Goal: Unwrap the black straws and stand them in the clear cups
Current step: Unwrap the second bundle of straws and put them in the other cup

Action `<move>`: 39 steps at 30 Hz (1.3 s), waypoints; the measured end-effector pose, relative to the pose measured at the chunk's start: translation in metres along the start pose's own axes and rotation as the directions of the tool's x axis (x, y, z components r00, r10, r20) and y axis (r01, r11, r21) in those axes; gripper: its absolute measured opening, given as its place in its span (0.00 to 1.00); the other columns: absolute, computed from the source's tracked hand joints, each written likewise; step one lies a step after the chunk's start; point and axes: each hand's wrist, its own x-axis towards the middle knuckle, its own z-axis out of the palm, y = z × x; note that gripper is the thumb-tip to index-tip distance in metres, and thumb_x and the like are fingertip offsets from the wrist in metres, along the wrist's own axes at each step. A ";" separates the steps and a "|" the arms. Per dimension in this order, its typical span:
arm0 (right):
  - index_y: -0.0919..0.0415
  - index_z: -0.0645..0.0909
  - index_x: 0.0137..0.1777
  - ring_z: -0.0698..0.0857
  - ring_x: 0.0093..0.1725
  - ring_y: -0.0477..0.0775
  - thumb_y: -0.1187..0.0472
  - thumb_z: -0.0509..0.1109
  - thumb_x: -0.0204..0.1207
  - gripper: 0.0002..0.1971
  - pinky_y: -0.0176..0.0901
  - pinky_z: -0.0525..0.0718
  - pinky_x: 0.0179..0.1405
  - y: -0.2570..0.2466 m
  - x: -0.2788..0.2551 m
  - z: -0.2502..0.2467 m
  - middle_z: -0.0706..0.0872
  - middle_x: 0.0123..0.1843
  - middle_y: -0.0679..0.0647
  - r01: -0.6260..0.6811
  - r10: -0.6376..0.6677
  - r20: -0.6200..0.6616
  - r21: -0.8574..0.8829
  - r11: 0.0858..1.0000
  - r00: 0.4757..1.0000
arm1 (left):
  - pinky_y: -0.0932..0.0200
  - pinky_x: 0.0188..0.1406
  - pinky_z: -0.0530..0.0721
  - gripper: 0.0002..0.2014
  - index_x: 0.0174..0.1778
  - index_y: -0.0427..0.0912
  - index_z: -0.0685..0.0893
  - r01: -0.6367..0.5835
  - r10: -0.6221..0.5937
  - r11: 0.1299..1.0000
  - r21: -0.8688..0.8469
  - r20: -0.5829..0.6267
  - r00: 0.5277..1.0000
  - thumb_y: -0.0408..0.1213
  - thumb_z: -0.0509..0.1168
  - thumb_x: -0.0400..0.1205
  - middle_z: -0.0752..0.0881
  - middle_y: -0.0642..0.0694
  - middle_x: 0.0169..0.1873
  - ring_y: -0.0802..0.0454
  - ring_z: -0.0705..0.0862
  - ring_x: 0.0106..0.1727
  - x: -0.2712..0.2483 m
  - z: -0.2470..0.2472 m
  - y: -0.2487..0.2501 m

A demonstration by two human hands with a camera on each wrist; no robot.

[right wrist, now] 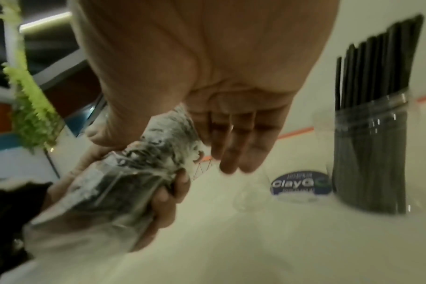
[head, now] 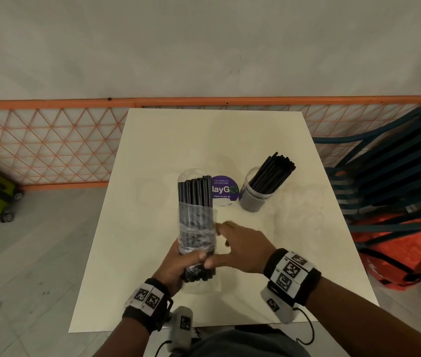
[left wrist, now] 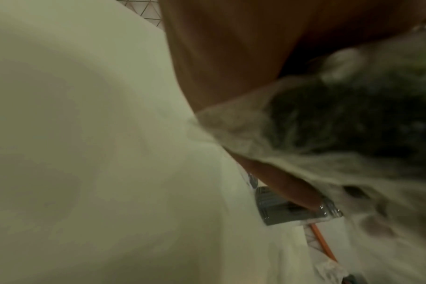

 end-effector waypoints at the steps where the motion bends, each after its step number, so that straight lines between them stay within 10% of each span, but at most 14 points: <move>1: 0.46 0.59 0.79 0.79 0.64 0.52 0.22 0.69 0.58 0.52 0.54 0.83 0.58 0.000 -0.003 -0.007 0.74 0.73 0.49 0.013 -0.019 -0.080 -0.073 0.997 0.997 | 0.52 0.25 0.87 0.27 0.60 0.30 0.83 0.004 -0.004 0.999 -0.032 -0.002 1.000 0.37 0.77 0.66 0.91 0.34 0.36 0.38 0.89 0.31 -0.001 -0.001 0.003; 5: 0.52 0.62 0.80 0.75 0.71 0.64 0.42 0.79 0.65 0.46 0.64 0.79 0.66 -0.003 -0.002 -0.028 0.74 0.75 0.56 0.221 -0.495 -0.306 -0.624 0.749 0.813 | 0.53 0.45 0.91 0.29 0.63 0.35 0.83 0.000 0.000 1.000 -0.020 0.003 1.000 0.33 0.77 0.64 0.93 0.38 0.49 0.42 0.92 0.50 -0.002 -0.008 0.013; 9: 0.53 0.53 0.85 0.55 0.84 0.69 0.58 0.48 0.83 0.29 0.71 0.53 0.81 -0.019 0.016 -0.029 0.61 0.85 0.59 0.441 -0.683 0.032 -0.786 0.434 0.730 | 0.48 0.59 0.89 0.28 0.65 0.32 0.82 0.075 -0.094 0.987 0.144 0.133 0.987 0.32 0.76 0.68 0.89 0.30 0.58 0.35 0.87 0.60 -0.004 -0.006 0.031; 11: 0.53 0.60 0.83 0.63 0.82 0.68 0.57 0.38 0.85 0.27 0.67 0.55 0.81 -0.023 0.024 -0.027 0.70 0.81 0.58 0.512 -0.686 0.150 -0.779 0.361 0.712 | 0.50 0.56 0.89 0.24 0.61 0.34 0.85 0.115 -0.155 0.971 0.207 0.191 0.969 0.34 0.76 0.68 0.92 0.34 0.55 0.38 0.90 0.57 -0.008 -0.001 0.044; 15: 0.53 0.70 0.74 0.78 0.65 0.62 0.56 0.54 0.83 0.20 0.60 0.69 0.70 -0.025 0.035 -0.030 0.82 0.66 0.54 0.584 -0.712 0.190 -0.727 0.361 0.676 | 0.54 0.54 0.87 0.29 0.59 0.37 0.86 0.093 -0.149 0.965 0.247 0.217 0.965 0.49 0.80 0.66 0.93 0.41 0.51 0.45 0.90 0.55 -0.017 0.004 0.067; 19: 0.52 0.78 0.64 0.83 0.57 0.58 0.51 0.63 0.76 0.18 0.55 0.77 0.63 -0.023 0.045 -0.035 0.86 0.58 0.51 0.594 -0.753 -0.035 -0.592 0.545 0.657 | 0.47 0.64 0.82 0.45 0.57 0.39 0.92 0.250 -0.250 0.968 0.014 0.142 0.958 0.72 0.79 0.54 0.91 0.36 0.59 0.43 0.90 0.61 -0.024 -0.003 0.084; 22: 0.51 0.79 0.59 0.83 0.52 0.54 0.46 0.73 0.68 0.20 0.52 0.81 0.59 -0.028 0.053 -0.043 0.87 0.52 0.49 0.508 -0.660 -0.247 -0.470 0.722 0.709 | 0.44 0.68 0.79 0.54 0.61 0.44 0.90 0.243 -0.245 0.970 0.031 0.112 0.963 0.84 0.66 0.52 0.88 0.38 0.66 0.44 0.87 0.67 -0.018 -0.008 0.105; 26: 0.55 0.79 0.49 0.81 0.42 0.50 0.47 0.78 0.63 0.19 0.52 0.86 0.45 -0.040 0.063 -0.055 0.83 0.44 0.47 0.380 -0.391 -0.504 -0.130 0.916 0.770 | 0.60 0.34 0.79 0.54 0.57 0.48 0.91 0.158 -0.158 0.979 0.128 -0.012 0.987 0.86 0.41 0.61 0.89 0.45 0.51 0.52 0.83 0.40 -0.003 -0.002 0.135; 29: 0.63 0.79 0.51 0.80 0.38 0.48 0.50 0.76 0.62 0.22 0.50 0.88 0.41 -0.038 0.076 -0.059 0.83 0.43 0.49 0.208 -0.057 -0.654 0.156 0.966 0.754 | 0.56 0.34 0.70 0.49 0.54 0.51 0.92 0.121 -0.090 0.936 0.331 -0.107 0.990 0.80 0.35 0.69 0.84 0.48 0.47 0.52 0.75 0.37 0.009 0.009 0.152; 33: 0.56 0.78 0.64 0.88 0.50 0.47 0.53 0.82 0.58 0.32 0.49 0.89 0.53 -0.028 0.090 -0.064 0.88 0.53 0.48 0.226 0.360 -0.577 0.706 0.671 0.733 | 0.54 0.48 0.79 0.41 0.68 0.59 0.85 -0.016 0.104 0.777 0.630 -0.103 0.989 0.73 0.35 0.78 0.85 0.56 0.59 0.52 0.82 0.48 0.024 0.026 0.166; 39: 0.59 0.78 0.63 0.88 0.55 0.50 0.51 0.81 0.59 0.32 0.54 0.87 0.60 -0.038 0.111 -0.087 0.88 0.56 0.52 0.418 0.403 -0.661 0.730 0.542 0.632 | 0.48 0.56 0.85 0.31 0.75 0.54 0.80 -0.094 0.223 0.789 0.608 -0.141 0.965 0.64 0.43 0.86 0.88 0.52 0.62 0.53 0.88 0.54 0.052 0.031 0.168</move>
